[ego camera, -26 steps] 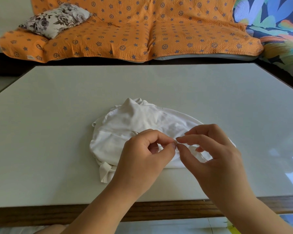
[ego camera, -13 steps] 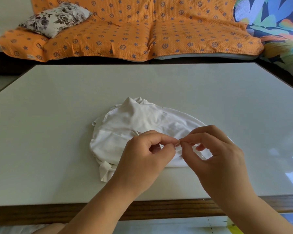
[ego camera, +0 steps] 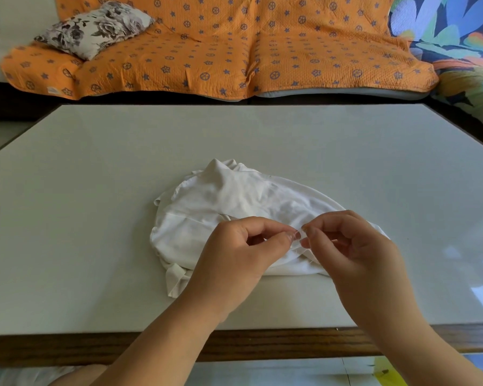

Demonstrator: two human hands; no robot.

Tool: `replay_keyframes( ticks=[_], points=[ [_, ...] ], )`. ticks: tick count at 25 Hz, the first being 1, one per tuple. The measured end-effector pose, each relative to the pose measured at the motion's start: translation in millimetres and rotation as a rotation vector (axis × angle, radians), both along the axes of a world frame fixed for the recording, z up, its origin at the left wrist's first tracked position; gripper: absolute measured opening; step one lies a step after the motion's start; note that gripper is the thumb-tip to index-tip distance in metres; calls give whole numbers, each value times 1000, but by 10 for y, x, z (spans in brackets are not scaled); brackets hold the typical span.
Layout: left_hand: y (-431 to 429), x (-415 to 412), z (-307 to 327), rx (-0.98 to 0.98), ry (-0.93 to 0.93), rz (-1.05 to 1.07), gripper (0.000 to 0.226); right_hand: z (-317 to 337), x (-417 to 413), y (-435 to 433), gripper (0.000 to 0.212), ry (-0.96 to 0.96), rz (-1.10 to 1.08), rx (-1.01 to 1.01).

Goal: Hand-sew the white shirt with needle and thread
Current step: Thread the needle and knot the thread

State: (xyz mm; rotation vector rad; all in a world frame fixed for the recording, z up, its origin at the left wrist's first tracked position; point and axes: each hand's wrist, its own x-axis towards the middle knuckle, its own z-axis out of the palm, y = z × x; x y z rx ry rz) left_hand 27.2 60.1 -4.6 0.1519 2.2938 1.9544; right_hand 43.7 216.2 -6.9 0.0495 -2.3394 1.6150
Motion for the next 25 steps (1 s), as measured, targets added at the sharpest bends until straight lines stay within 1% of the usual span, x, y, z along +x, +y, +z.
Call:
replay_keyframes(
  ticks=[2,5,9,12,15,17,20,23,25],
  points=[
    [3,7,9,40,-26,-1,11,27,9,1,19,-59,14,-81],
    [3,-1,11,88,-58,-20,11,59,25,-13,15,-98,41,-153],
    [8,-21,-19,149,-95,-52,8,54,22,-8,16,-83,59,-158],
    [13,-23,-22,183,-122,-55,7,18,16,-4,22,-33,69,-107],
    [6,-25,-23,200,-153,-38,12,-16,18,-12,29,39,66,-21],
    [14,-27,-5,198,-169,-22,9,-31,14,-14,30,95,61,37],
    [17,-21,6,179,-170,-11,11,-48,7,-15,33,166,53,105],
    [8,-20,-10,174,-151,-31,12,-54,2,-17,29,267,29,201],
    [12,-28,-25,172,-141,-30,7,-58,-5,-9,24,315,14,261]
  ],
)
